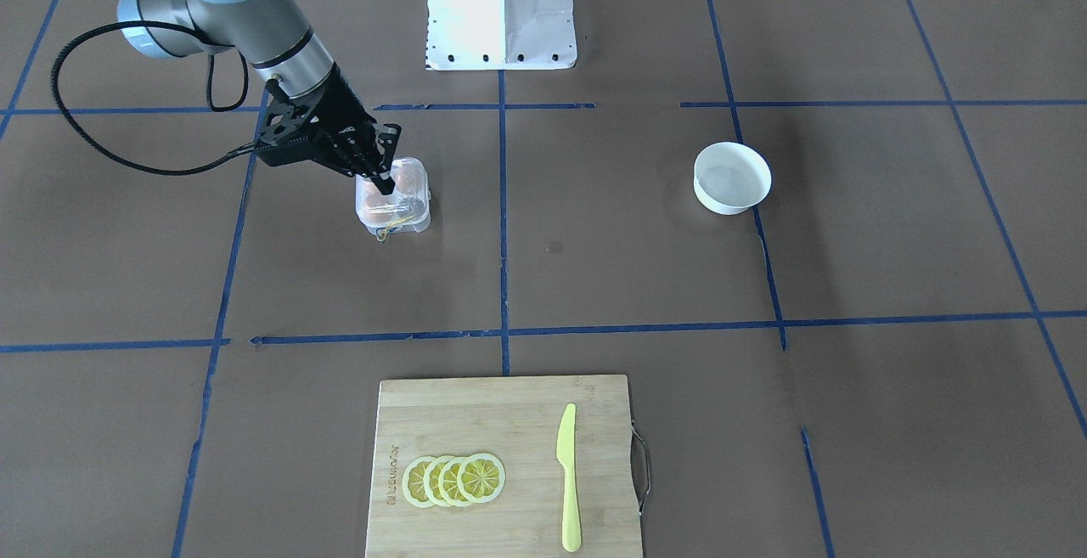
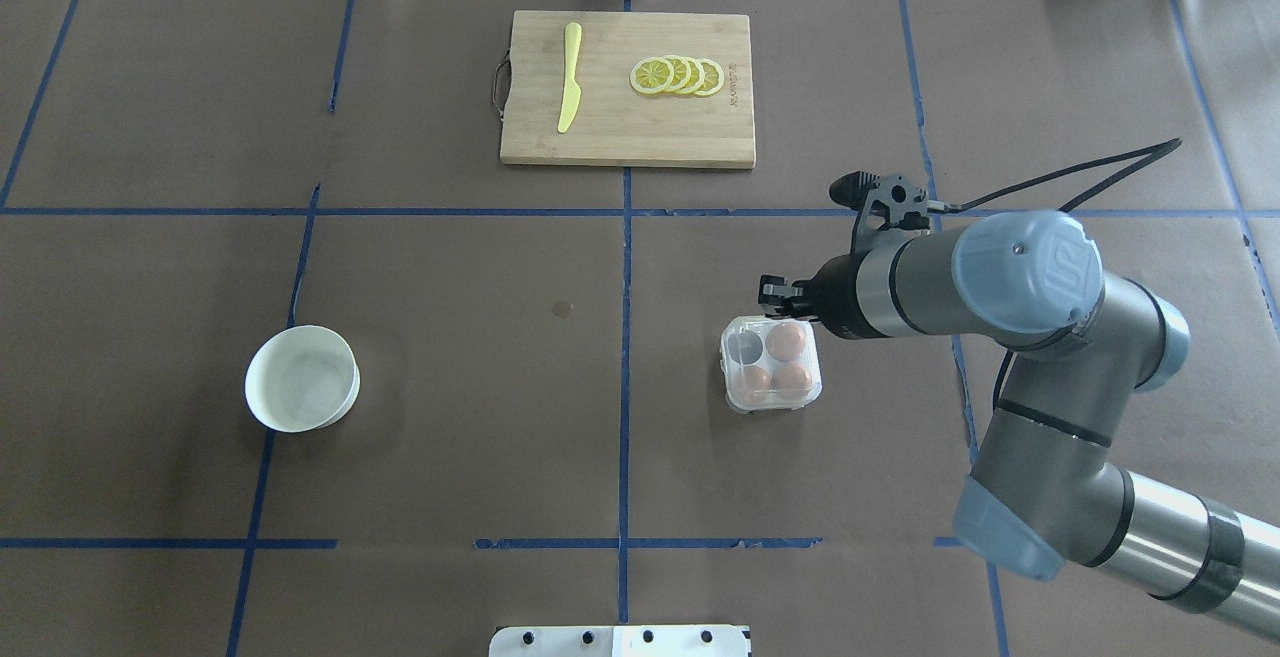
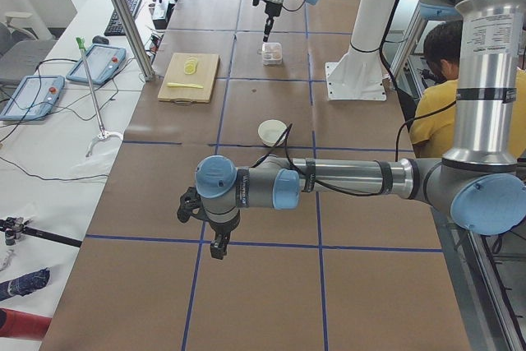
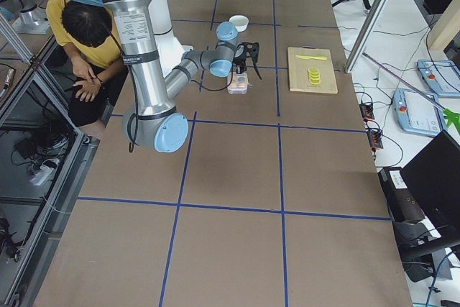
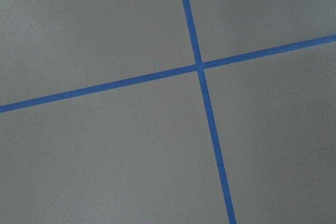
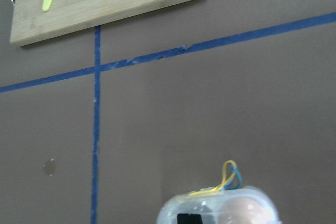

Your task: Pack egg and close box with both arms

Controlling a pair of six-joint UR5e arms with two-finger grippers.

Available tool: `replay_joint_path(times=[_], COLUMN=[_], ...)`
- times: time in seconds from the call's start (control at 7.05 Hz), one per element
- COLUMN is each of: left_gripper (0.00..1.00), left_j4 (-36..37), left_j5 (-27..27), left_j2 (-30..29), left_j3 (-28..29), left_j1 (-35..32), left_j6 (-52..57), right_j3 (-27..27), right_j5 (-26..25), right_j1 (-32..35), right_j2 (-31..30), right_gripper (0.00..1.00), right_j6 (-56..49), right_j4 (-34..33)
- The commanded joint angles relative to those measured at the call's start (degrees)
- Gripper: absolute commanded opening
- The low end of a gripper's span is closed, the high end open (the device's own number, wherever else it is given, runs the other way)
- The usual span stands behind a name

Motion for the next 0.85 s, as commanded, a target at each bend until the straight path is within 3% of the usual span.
replay_joint_path(times=[0.0,0.43,0.57,0.71], left_gripper=[1.00,1.00,1.00,1.00], left_j4=[0.0,-1.6,-1.9,-2.7], left_j5=[0.0,0.0,0.0,0.0], left_j2=[-0.1,-0.1,-0.1,-0.1], left_j3=[-0.1,0.0,-0.1,-0.3], left_j1=[0.0,0.1,0.2,0.2], left_j6=[0.0,0.0,0.1,0.1], right_j3=[2.8,2.0,-0.7,-5.6], right_j5=[3.9,15.3,20.1,22.6], right_j1=[7.6,28.7,37.2,44.1], right_j2=[-3.4,-17.4,-20.6,-22.0], right_gripper=[0.00,0.00,0.19,0.99], right_j6=[-16.6,-52.2,-63.2,-71.7], right_j4=[-13.5,-15.7,-15.8,-15.7])
